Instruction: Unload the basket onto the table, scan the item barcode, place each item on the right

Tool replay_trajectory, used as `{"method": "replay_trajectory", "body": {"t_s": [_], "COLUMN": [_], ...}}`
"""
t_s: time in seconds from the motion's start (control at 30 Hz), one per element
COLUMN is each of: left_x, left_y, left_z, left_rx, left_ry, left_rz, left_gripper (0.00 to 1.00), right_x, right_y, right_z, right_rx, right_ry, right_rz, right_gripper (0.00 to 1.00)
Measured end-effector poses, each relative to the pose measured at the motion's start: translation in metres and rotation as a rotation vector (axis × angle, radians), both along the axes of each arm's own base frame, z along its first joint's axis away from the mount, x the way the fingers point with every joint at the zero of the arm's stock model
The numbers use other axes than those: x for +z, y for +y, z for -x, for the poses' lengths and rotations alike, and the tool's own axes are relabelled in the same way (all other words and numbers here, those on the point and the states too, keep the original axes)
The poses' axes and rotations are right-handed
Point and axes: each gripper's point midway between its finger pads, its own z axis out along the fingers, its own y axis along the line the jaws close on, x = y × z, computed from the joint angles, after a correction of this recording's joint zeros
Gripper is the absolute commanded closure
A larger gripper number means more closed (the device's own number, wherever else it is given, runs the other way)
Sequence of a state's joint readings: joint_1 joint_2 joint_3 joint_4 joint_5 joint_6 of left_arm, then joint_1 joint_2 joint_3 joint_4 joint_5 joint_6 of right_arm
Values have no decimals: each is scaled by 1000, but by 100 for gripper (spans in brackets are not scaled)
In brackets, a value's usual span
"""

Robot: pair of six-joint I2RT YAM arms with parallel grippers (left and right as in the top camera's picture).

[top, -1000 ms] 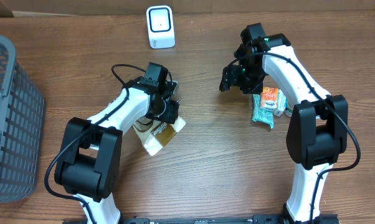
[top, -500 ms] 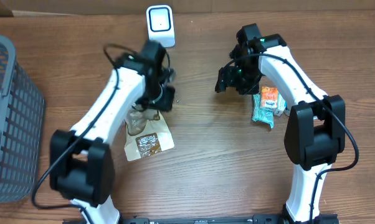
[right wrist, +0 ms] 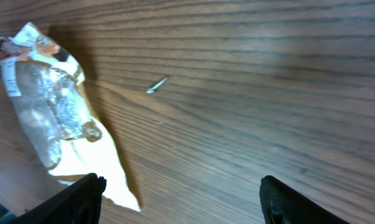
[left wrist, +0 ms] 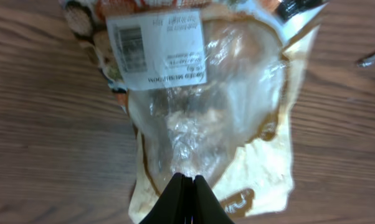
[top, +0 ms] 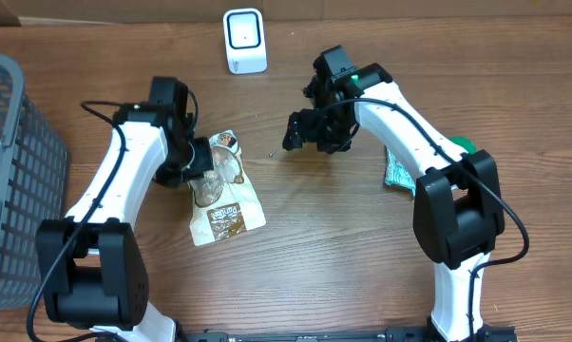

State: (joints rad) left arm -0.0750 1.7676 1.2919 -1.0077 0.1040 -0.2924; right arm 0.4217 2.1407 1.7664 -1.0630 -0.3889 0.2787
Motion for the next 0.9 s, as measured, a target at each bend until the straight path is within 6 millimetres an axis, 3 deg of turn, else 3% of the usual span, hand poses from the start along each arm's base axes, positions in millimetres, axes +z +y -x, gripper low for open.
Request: {"method": "replay_trajectory", "body": {"t_s": [0.17,0.6,0.7,0.9], "left_x": [-30,-72,-72,-72], "left_y": [8,11,12,11], "left_z": [-4,2,1,1], "left_rx": [54,84,86,85], "left_ry": [-45,52,49,49], "left_rz": [21,9,8,8], "left_gripper": [96,96,96,96], "right_x": [-1,4,1,-24], "right_y": [2,16,24,35], "right_z": [1,-5,-4,14], "right_rx": [-20,-29,-9,27], "right_ry": [14,1,0,50], "right_rz": [0,-83,-137,-240], "right_gripper": [22,23,23,22]}}
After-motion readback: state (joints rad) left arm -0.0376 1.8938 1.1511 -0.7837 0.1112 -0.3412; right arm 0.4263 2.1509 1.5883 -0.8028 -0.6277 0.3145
